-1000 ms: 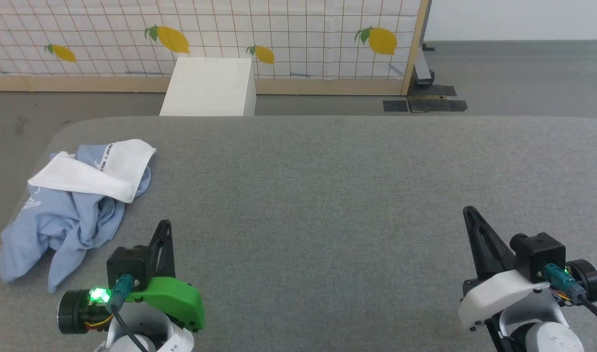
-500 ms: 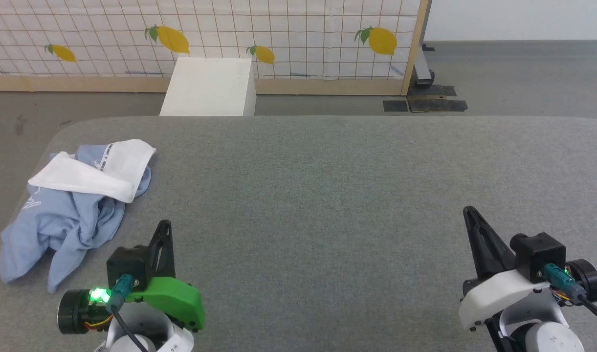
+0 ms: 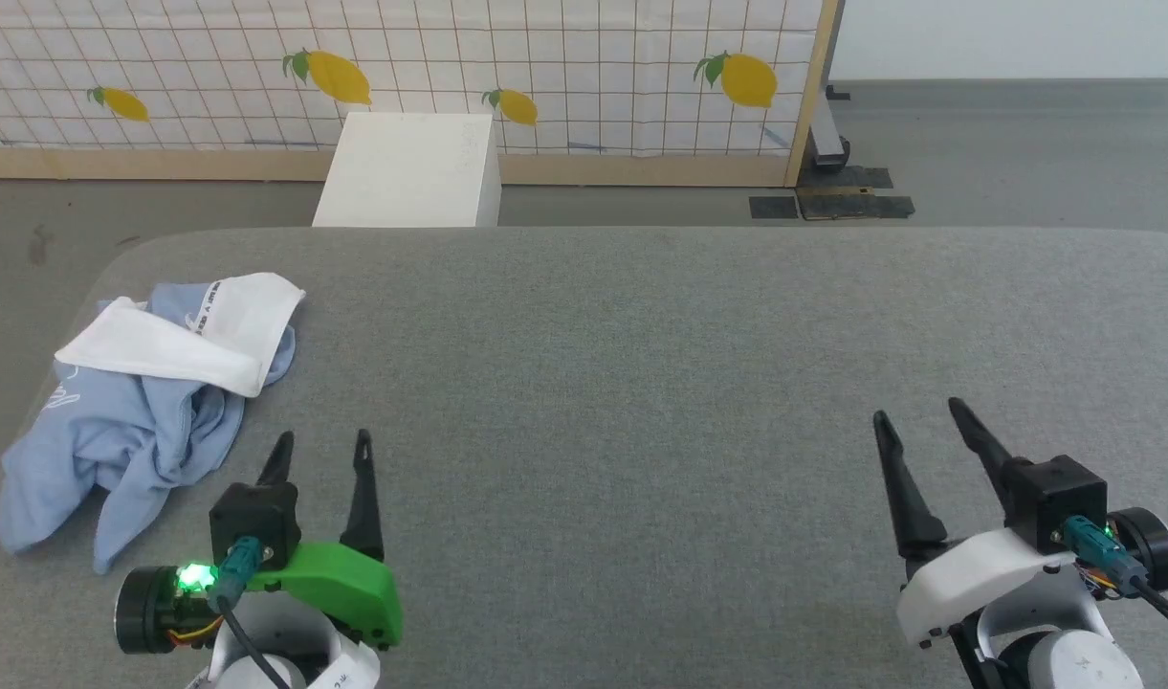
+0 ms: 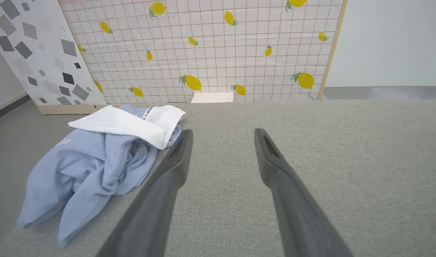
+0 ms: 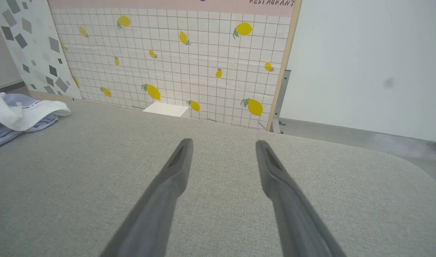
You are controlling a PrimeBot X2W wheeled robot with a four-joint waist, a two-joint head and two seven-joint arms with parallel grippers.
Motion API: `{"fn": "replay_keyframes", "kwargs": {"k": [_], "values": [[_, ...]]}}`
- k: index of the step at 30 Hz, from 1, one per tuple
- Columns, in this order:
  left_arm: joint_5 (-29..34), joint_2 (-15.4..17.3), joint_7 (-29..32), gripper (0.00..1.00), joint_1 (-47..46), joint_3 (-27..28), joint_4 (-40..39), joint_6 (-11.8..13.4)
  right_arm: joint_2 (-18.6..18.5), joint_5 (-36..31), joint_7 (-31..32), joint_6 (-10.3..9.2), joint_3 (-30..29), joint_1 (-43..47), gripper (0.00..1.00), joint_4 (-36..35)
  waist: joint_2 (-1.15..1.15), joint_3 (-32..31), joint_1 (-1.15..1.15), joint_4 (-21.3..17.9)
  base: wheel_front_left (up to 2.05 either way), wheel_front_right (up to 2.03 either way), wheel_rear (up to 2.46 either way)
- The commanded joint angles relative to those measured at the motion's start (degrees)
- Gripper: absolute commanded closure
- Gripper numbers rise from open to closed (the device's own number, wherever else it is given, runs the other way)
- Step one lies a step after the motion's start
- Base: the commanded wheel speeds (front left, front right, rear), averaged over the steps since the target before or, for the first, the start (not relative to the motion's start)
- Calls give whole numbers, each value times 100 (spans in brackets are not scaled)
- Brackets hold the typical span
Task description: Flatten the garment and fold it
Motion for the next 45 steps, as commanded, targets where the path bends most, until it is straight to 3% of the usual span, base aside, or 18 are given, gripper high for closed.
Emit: {"fn": "replay_keyframes", "kwargs": {"k": [1,45], "values": [[-10,0,-20,0,2,-2,12,4,0,30,-20,0,1,6,0,16,0,0,0,0,0,0,0],[-269,-11,-539,0,-54,-70,347,50,3,471,-542,-3,-321,94,0,189,0,51,0,-2,0,0,0]]}}
